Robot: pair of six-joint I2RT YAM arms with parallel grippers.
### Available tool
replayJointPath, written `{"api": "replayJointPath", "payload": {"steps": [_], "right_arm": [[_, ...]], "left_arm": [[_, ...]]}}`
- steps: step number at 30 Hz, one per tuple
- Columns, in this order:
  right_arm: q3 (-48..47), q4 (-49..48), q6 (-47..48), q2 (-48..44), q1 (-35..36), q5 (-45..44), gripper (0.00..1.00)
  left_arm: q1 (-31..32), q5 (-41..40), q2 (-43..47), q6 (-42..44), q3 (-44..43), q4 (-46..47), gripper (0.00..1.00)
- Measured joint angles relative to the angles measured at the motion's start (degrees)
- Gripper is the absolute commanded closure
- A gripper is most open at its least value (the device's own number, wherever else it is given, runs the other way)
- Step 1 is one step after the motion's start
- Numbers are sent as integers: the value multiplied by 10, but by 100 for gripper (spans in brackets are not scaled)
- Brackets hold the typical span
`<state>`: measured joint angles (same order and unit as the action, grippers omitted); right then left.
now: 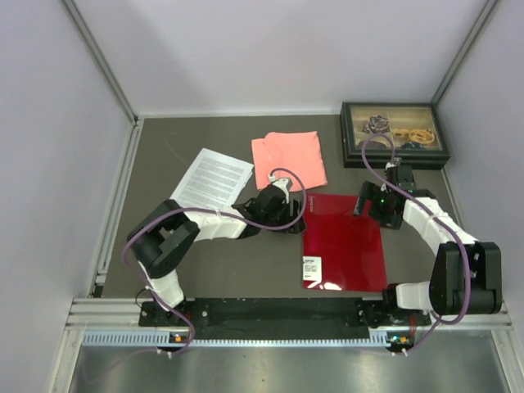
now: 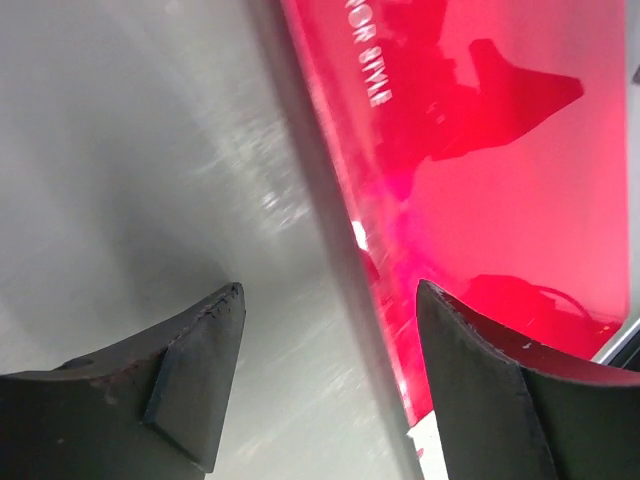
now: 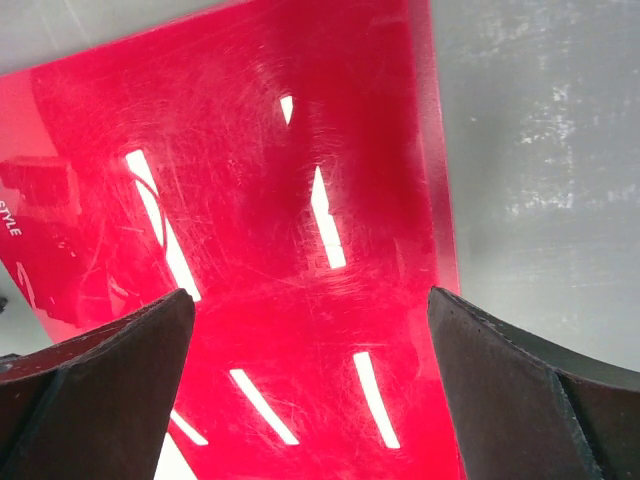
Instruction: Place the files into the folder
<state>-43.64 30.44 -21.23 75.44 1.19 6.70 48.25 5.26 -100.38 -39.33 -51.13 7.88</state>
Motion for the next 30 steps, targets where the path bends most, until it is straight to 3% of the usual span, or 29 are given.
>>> {"api": "replayJointPath", "payload": {"steps": [17,25,30], "right_arm": [[0,-1,0,26,-3,-5,1],[0,0,1,27,-16,-10,1],[0,-8,2,35,-28,1,1]], "left_arm": [[7,-63,-63,-12,-44,34,53],[7,-83,-75,-13,-49,41,74],[6,-88,-81,-12,-52,42,82]]}}
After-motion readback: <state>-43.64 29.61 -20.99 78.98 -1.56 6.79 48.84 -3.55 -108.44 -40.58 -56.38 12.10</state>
